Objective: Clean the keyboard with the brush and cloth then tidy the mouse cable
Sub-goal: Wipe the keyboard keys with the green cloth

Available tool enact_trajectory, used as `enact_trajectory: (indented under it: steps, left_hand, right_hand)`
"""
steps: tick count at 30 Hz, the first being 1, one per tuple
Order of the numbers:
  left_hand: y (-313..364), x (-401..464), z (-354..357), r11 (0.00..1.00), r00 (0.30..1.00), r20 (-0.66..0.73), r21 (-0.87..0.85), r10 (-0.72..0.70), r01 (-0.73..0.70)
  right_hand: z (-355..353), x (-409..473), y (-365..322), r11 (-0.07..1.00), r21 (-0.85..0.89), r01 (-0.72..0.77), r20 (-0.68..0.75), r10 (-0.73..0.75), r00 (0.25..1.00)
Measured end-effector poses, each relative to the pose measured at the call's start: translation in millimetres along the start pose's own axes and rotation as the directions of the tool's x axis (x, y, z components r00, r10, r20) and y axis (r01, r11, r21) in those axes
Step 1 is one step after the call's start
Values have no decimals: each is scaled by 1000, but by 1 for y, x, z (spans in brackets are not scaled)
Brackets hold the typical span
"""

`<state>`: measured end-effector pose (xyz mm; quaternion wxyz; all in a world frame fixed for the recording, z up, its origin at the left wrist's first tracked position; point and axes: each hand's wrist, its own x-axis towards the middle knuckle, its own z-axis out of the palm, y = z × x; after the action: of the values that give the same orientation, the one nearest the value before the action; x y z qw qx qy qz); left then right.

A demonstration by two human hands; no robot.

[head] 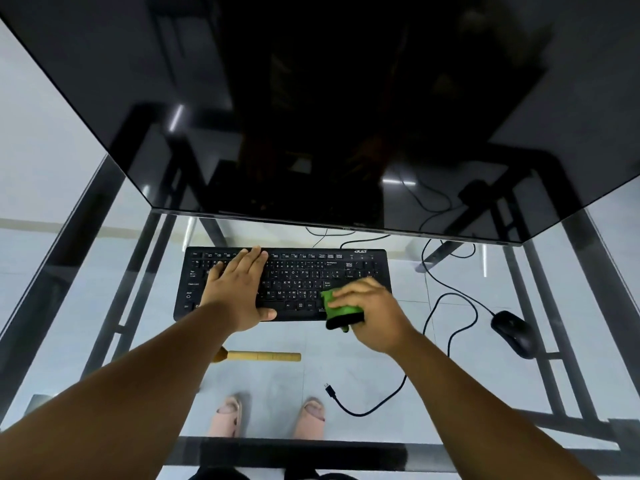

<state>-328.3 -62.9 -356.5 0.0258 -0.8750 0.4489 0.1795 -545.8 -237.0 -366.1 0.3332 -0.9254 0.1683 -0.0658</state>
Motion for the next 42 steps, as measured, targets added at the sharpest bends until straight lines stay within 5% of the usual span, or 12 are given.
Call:
enact_trajectory:
  steps: [5, 19, 22, 25, 29, 32, 38, 42]
  left_hand:
    - [-2, -1, 1, 1000, 1000, 6, -15, 7, -6]
    - [-9, -2, 0, 998, 999, 0, -32, 48, -48]
    - [-16, -6, 1, 998, 1000, -20, -54, 22, -23]
    - [-27, -11, 4, 997, 999, -44, -78, -12, 8]
    - [-48, -16, 3, 997, 999, -32, -73, -30, 27]
    - [-67, -20, 1, 995, 998, -24, -77, -62, 60]
    - [-98, -23, -3, 996, 998, 5, -68, -62, 63]
    - [-116, -26, -4, 994, 997, -1, -76, -74, 73]
  right_hand:
    - [-12, -3, 12, 994, -42, -97, -140, 90, 986]
    - [-6, 1, 0, 997, -35, -63, -65, 61, 996]
    - [-15, 13, 8, 980, -81, -183, -155, 169, 973]
    - [-10, 38, 5, 923, -38, -382, -362, 344, 866]
    - [7, 70, -20, 842, -71, -535, -377, 474, 796]
    - [24, 89, -42, 867, -56, -495, -355, 446, 822]
    - [52, 101, -74, 976, -122, -182, -121, 167, 978]
    - [37, 97, -62, 911, -277, -305, -174, 265, 948]
